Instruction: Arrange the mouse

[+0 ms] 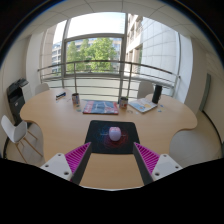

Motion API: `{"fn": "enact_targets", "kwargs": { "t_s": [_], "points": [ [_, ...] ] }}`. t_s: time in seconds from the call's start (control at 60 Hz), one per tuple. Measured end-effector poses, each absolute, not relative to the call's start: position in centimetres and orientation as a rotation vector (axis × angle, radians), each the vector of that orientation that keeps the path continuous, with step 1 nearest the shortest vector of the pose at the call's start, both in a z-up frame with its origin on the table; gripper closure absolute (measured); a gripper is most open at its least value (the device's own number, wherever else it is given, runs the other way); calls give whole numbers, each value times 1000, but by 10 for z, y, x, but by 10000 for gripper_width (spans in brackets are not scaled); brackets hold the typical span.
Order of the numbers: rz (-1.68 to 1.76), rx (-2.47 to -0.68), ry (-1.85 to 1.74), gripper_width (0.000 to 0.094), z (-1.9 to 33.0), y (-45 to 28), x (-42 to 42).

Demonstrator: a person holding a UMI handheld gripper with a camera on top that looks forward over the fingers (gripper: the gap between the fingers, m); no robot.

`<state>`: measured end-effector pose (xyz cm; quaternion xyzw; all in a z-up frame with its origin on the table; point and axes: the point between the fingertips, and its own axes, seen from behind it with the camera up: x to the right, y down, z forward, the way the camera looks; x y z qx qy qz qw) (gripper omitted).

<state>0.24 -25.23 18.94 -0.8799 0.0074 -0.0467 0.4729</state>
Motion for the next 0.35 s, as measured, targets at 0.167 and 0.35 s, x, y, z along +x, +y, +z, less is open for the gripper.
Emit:
{"fn": "enact_targets", "kwargs": {
  "t_s": [0.167,0.35],
  "points": [
    [-103,-2154,48,91,195,-296,0],
    [-108,-2163,25,89,194,-318,-7]
  ]
}}
